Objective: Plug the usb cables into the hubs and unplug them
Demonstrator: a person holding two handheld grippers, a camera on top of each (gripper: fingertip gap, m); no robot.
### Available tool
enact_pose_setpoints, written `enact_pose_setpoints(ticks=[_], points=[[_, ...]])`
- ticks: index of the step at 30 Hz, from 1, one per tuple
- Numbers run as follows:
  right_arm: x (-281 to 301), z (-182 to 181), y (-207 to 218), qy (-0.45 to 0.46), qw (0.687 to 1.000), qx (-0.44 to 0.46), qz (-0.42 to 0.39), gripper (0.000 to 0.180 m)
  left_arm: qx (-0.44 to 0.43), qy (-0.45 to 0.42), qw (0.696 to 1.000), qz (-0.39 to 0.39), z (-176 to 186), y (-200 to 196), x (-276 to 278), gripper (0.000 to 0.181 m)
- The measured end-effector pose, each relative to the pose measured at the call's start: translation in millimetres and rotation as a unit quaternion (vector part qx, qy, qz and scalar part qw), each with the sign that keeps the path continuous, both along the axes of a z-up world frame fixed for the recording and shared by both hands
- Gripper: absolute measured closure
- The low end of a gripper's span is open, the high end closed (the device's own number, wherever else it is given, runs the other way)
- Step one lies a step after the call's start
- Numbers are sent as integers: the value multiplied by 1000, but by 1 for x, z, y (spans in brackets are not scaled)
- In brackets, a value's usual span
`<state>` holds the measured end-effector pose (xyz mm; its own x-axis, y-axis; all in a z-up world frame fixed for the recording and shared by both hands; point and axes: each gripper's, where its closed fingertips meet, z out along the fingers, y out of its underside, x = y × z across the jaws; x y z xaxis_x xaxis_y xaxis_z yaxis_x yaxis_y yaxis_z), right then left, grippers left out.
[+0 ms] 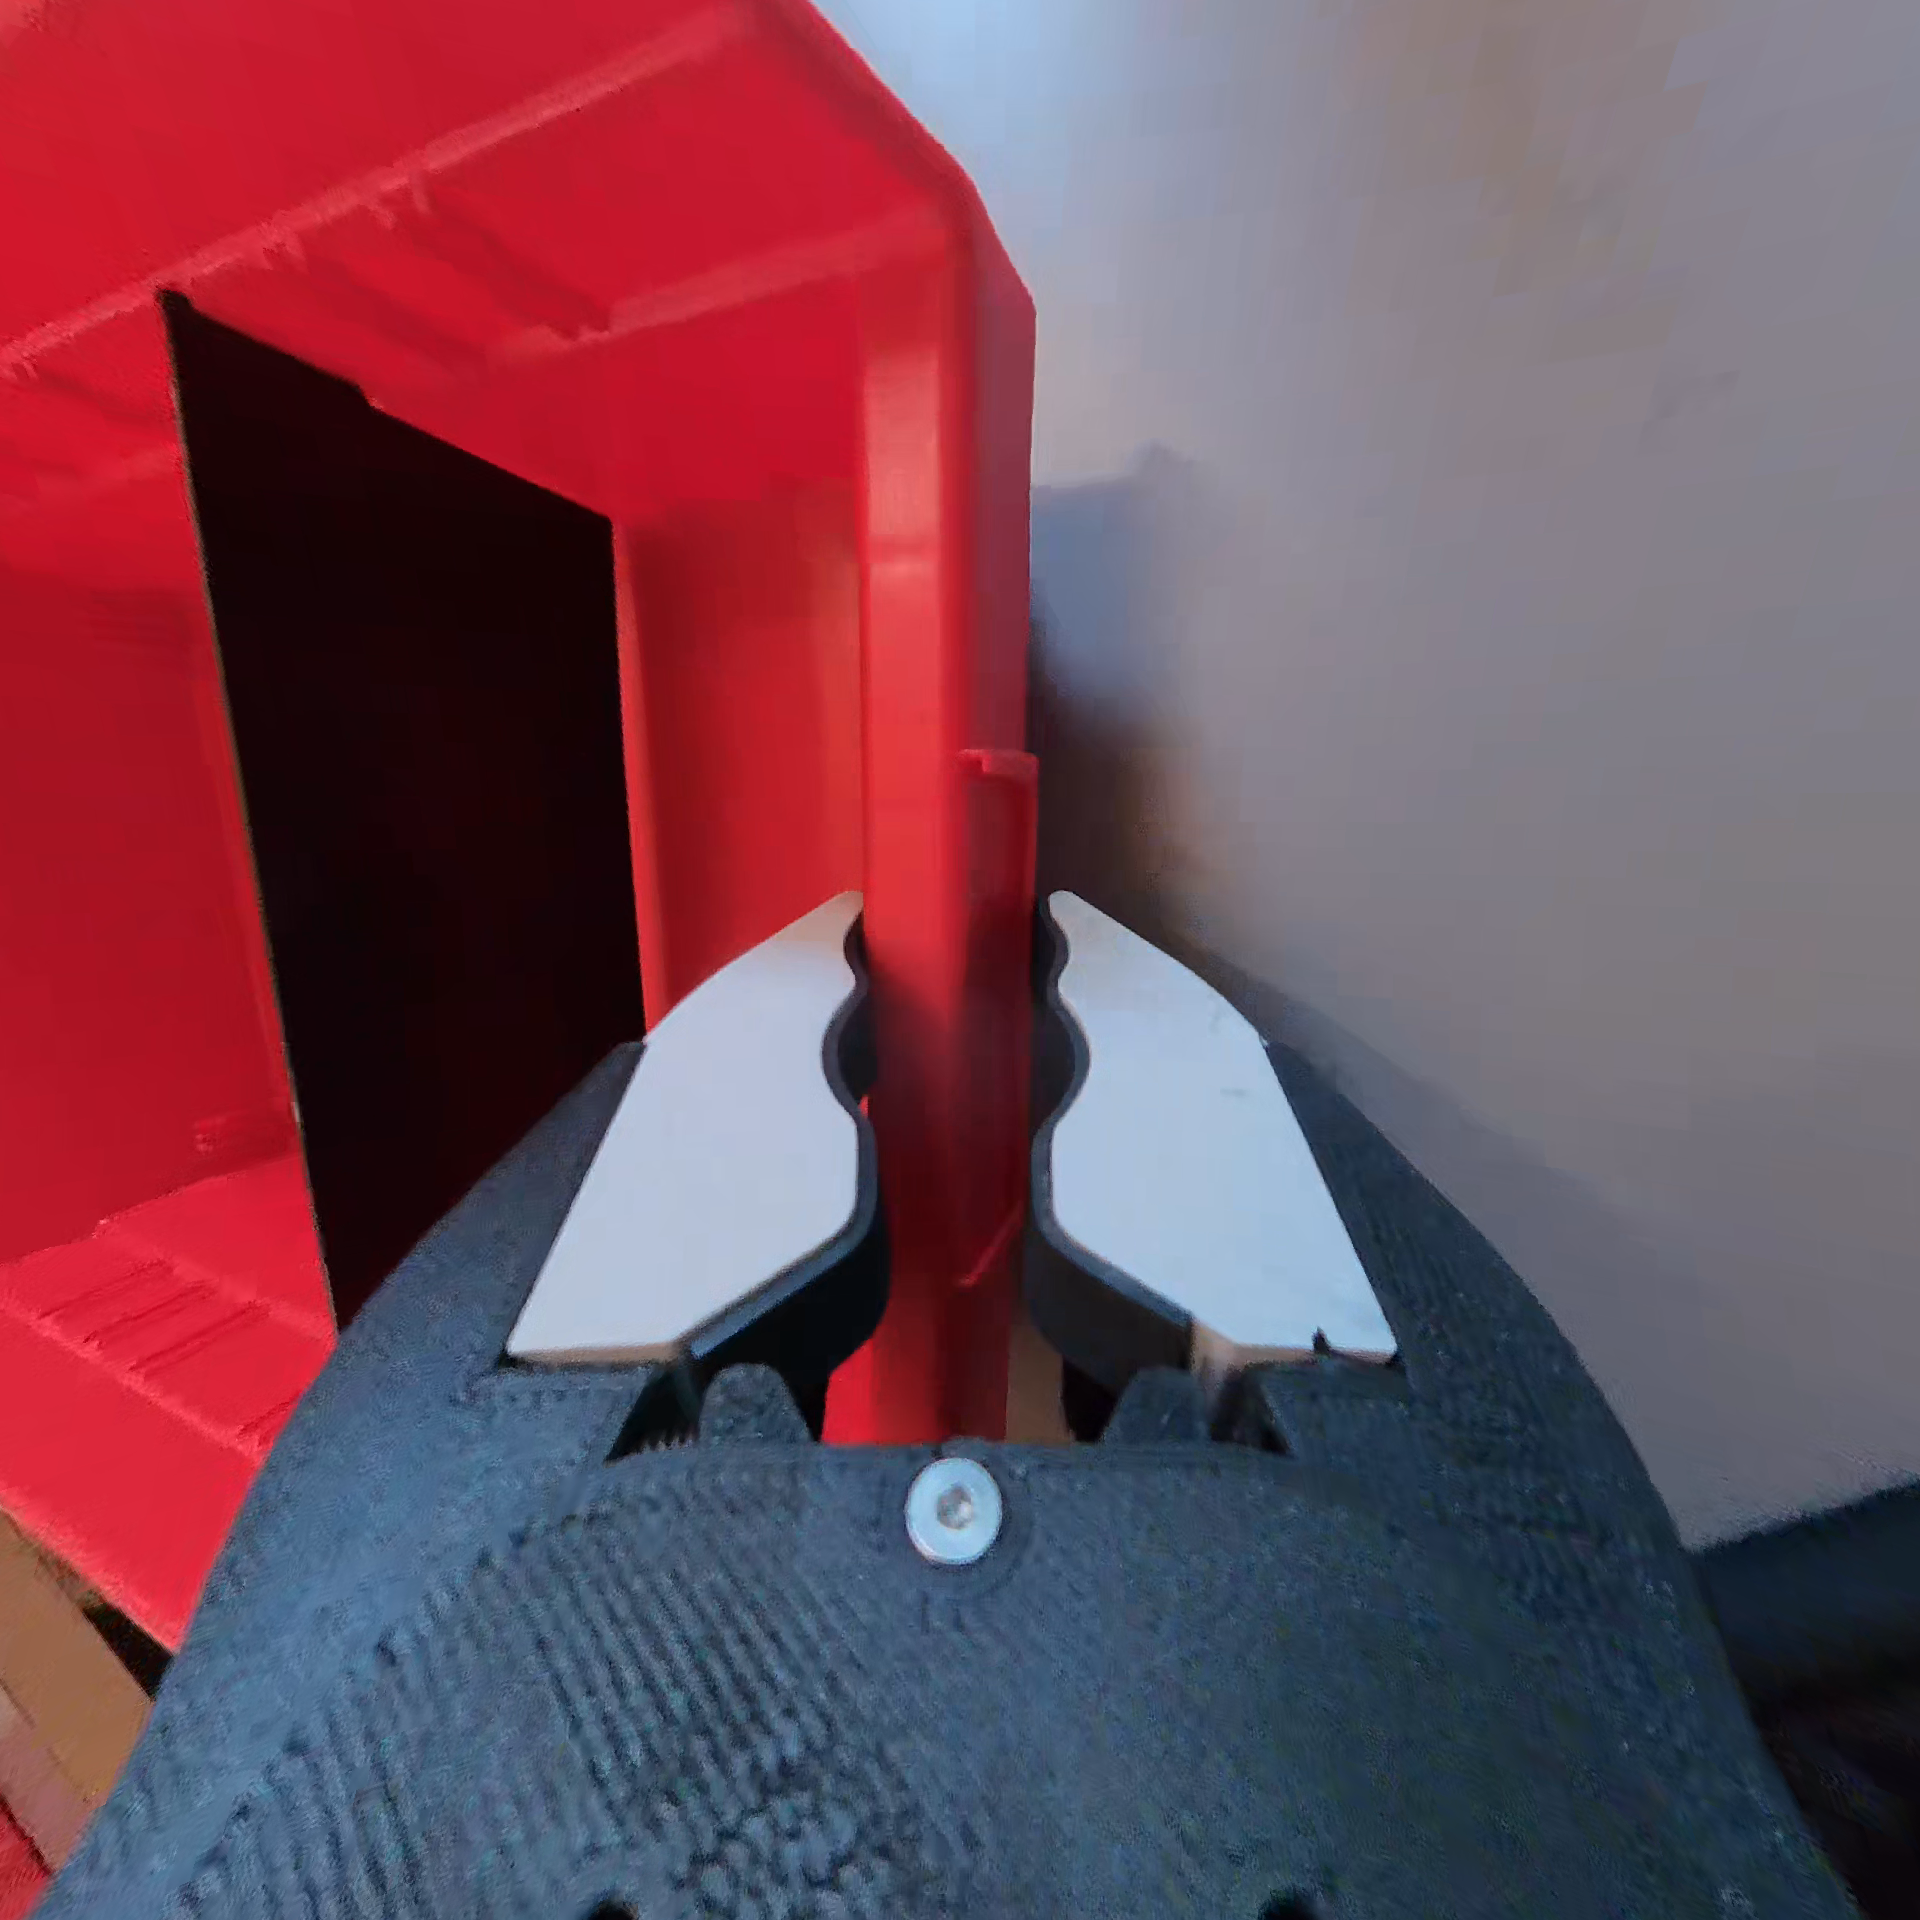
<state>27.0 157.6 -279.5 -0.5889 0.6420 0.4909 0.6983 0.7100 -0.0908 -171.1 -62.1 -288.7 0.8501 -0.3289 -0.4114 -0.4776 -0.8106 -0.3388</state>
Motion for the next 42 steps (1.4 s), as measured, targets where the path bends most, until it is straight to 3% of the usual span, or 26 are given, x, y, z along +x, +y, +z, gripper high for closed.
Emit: enact_pose_setpoints(ticks=[1,5,9,14,17,19,22,26,29,32,35,39,42], points=[[7,0,-4,1,1000,9,9,147,2,1,1000,-20,0,10,8,153],[38,1,-29,15,999,24,26,148,16,2,997,-81,2,58,29,152],[64,3,-59,39,999,16,31,148,44,38,994,-95,9,94,20,148],[89,10,-109,90,994,-12,69,149,125,30,991,-30,37,93,12,142],[97,56,-142,210,965,-148,50,149,195,-85,977,4,65,74,49,142],[107,98,-134,316,923,-221,-1,150,232,-185,955,8,80,57,88,142],[135,130,-78,453,847,-247,-130,148,267,-303,915,27,91,35,144,137],[156,90,-30,467,788,-299,-268,128,338,-376,860,61,93,35,197,129],[142,55,-32,435,777,-338,-305,118,365,-395,838,91,78,57,219,122],[128,39,-27,422,787,-311,-326,139,375,-330,855,136,55,82,209,140],[131,46,-17,448,787,-250,-343,160,385,-268,869,159,53,90,198,154],[138,55,-24,470,792,-206,-331,162,394,-244,874,147,61,85,202,159],[148,74,-39,495,791,-180,-311,162,438,-223,861,128,88,71,209,164]])
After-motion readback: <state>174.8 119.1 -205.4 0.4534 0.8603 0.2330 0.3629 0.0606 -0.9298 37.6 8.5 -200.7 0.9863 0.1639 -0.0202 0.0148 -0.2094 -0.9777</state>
